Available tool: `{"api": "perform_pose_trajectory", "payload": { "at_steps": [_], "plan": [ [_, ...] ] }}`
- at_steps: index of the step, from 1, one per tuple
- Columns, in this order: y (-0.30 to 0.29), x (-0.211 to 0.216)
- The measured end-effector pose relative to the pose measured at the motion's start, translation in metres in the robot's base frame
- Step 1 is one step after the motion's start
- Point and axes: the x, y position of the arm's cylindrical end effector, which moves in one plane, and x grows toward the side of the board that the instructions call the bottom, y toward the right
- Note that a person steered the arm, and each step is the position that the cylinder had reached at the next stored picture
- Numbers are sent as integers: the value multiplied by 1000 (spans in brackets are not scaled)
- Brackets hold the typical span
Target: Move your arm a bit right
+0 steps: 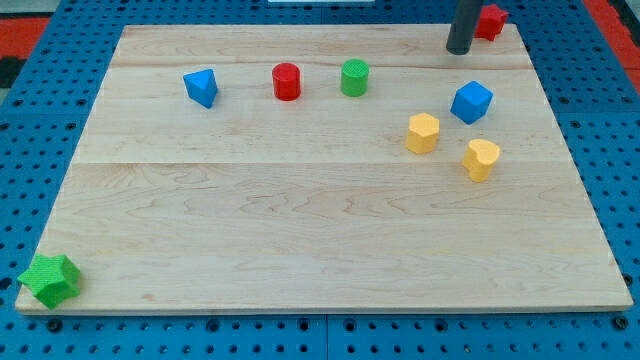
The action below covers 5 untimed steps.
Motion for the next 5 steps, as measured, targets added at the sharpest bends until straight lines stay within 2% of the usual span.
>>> {"api": "perform_pose_trajectory", "payload": {
  "at_steps": [4, 5],
  "plan": [
    [9, 3],
    [37, 31]
  ]
}}
